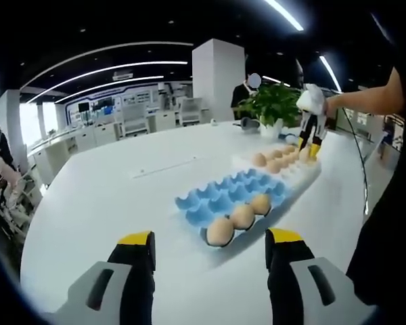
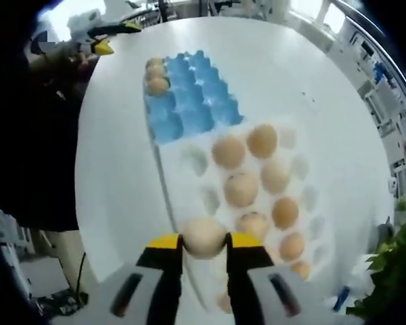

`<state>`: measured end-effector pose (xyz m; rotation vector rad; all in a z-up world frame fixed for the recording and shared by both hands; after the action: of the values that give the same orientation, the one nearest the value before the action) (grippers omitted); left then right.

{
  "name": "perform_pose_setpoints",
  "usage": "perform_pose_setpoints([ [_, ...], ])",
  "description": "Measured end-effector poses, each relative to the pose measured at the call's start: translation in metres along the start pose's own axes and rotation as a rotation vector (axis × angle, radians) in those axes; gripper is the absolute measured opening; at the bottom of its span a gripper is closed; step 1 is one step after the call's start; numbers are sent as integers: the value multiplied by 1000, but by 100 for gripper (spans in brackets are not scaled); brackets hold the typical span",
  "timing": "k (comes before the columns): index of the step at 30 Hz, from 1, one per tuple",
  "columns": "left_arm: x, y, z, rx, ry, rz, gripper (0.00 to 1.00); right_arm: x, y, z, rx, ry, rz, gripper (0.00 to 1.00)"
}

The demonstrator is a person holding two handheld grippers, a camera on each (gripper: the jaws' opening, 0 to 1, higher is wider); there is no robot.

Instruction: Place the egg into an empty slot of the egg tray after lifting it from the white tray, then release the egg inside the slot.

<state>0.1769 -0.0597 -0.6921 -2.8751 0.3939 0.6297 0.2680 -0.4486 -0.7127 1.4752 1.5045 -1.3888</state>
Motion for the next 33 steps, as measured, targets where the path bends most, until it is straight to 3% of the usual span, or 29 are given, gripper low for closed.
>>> perform_pose_setpoints([
  [20,0,-1,2,4,-1,3,67,10,-3,-32,-73,3,-30,24],
  [33,0,-4,2,-13,8,-9,80,21,-9,-62,-132,25,-55,24],
])
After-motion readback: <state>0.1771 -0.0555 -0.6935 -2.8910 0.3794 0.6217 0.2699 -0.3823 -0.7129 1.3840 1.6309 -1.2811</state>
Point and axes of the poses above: the point that each gripper's makers call its tool centre point, and the gripper's own axes: x roughly forward along the fingers, y roughly to its right, z roughly out of its underside, the point moved 4 cm from there along -x, roughly backward along the fingers, and after that the axes turned 15 degrees about -z, right-handed, at the moved point
